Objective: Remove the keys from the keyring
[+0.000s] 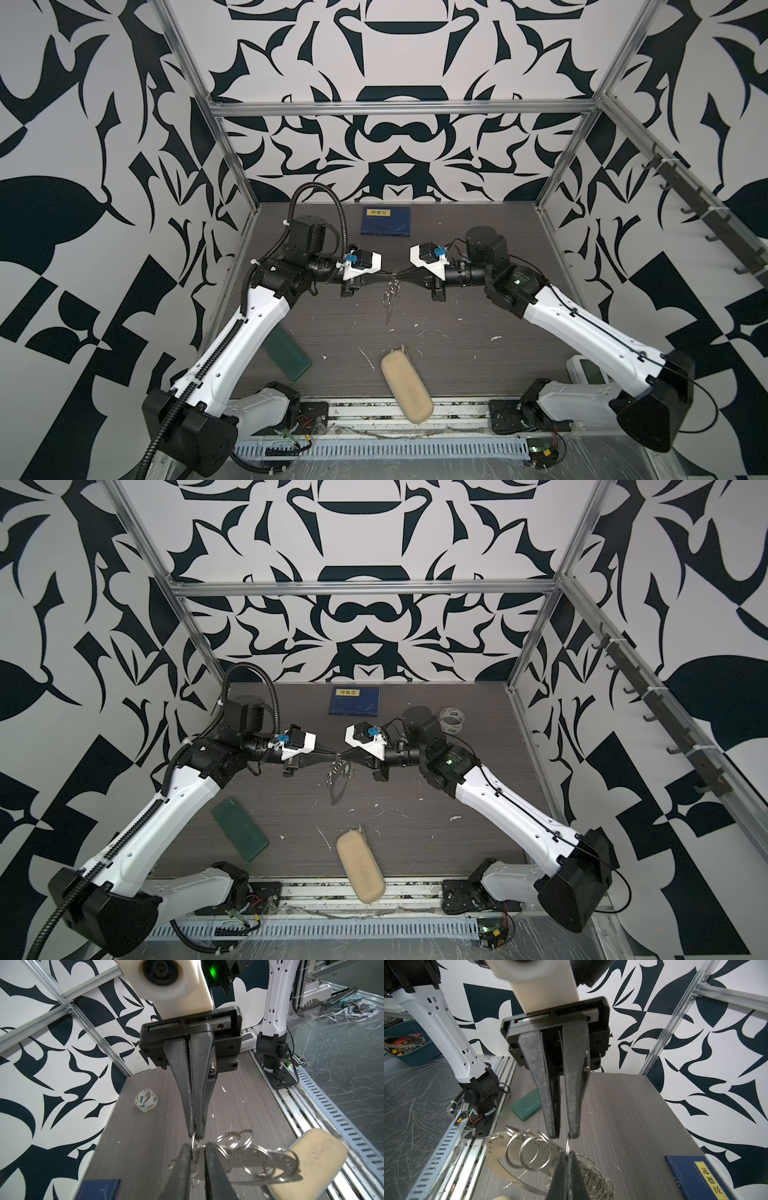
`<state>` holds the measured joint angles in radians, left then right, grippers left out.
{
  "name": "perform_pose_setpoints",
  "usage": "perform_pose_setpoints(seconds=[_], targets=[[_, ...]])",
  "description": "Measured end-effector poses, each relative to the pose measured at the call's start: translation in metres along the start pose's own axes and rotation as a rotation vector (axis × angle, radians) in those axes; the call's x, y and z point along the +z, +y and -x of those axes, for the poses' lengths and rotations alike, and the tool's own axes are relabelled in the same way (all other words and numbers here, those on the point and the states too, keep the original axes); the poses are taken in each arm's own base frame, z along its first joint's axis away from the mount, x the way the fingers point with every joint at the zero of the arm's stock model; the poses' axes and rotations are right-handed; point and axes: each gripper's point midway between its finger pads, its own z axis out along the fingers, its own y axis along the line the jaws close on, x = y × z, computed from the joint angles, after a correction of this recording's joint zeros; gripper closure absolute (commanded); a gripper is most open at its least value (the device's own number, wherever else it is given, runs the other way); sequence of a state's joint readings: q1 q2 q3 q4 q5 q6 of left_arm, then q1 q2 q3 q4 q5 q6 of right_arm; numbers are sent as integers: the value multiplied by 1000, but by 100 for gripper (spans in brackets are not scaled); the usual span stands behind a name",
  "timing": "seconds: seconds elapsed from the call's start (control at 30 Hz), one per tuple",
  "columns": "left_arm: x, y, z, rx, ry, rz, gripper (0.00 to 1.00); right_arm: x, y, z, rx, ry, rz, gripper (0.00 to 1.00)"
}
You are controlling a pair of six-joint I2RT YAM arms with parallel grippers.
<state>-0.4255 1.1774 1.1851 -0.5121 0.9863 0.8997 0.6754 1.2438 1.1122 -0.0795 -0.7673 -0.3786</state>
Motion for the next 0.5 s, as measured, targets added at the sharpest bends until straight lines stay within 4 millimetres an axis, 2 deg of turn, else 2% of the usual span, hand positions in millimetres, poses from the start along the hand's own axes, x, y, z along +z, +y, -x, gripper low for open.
perform_pose_setpoints(seconds=[0.5], targets=[[-4, 8, -2, -75, -19, 9, 81, -7, 0, 10, -43, -74, -35, 100]])
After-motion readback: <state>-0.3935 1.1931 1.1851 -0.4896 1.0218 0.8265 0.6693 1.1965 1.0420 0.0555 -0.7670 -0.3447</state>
